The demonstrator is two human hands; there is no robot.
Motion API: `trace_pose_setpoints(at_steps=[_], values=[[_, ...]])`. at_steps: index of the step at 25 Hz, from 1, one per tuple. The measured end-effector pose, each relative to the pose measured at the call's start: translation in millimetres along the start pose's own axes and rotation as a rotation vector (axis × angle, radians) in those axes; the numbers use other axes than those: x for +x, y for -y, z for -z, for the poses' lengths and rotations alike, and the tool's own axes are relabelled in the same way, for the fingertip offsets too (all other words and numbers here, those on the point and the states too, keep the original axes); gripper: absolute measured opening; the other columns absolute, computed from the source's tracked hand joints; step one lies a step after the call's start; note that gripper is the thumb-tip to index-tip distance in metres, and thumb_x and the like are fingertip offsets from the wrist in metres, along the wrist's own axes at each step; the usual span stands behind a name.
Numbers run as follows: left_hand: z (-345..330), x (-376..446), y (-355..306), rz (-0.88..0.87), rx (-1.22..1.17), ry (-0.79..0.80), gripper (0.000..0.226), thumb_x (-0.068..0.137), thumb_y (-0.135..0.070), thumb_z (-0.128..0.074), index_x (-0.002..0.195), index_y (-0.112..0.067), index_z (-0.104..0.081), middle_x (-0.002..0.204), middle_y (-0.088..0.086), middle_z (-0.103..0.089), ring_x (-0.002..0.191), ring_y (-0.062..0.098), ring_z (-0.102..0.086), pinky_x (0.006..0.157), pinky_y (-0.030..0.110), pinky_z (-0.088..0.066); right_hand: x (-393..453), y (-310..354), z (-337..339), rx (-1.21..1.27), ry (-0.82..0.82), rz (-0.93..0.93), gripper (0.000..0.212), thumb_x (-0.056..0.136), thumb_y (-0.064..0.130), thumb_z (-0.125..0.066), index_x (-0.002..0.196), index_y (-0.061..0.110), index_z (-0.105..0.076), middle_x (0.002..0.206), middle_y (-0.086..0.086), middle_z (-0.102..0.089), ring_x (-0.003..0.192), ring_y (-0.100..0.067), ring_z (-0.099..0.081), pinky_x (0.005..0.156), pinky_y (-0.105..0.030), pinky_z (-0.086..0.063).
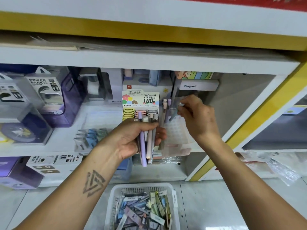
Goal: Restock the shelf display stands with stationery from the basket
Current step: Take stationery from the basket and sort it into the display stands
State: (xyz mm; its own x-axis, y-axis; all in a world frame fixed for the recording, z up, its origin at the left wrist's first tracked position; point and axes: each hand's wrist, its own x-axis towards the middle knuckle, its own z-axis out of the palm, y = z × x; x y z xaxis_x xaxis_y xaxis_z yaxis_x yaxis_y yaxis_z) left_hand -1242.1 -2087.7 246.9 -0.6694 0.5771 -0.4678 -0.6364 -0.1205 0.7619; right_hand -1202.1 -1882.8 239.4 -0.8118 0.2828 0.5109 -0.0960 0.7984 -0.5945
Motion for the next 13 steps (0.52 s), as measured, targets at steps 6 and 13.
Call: trace_pose_setpoints(at_steps=[6,13], values=[[7.8,-5.2,1.0,0.0,-0.013,0.019,0.02,0.072,-0.001,-0.071,0.091,0.003,-0.072,0.091,0.028,-0.071,0.082,0.039,-0.073,0.065,0.039,-0.06,5.0,3.2,-7.5,-0.113,0.037,0.05,0.014,0.096,0.007,-0.055,0.101,0.012,-0.067,0.078,-0.007,-0.069,0.072,-0.032,-0.068,0.063,-0.041,-0.056],[9.3,-12.3,-1.6,-0.019,-0.005,0.055,0.013,0.084,0.002,-0.066,0.096,0.003,-0.07,0.099,0.03,-0.071,0.085,0.04,-0.073,0.068,0.041,-0.062,3.0,27.2,-12.3,-0.265,0.033,0.051,0.028,0.099,0.015,-0.053,0.124,0.01,-0.064,0.103,-0.011,-0.068,0.088,-0.031,-0.064,0.067,-0.034,-0.047]])
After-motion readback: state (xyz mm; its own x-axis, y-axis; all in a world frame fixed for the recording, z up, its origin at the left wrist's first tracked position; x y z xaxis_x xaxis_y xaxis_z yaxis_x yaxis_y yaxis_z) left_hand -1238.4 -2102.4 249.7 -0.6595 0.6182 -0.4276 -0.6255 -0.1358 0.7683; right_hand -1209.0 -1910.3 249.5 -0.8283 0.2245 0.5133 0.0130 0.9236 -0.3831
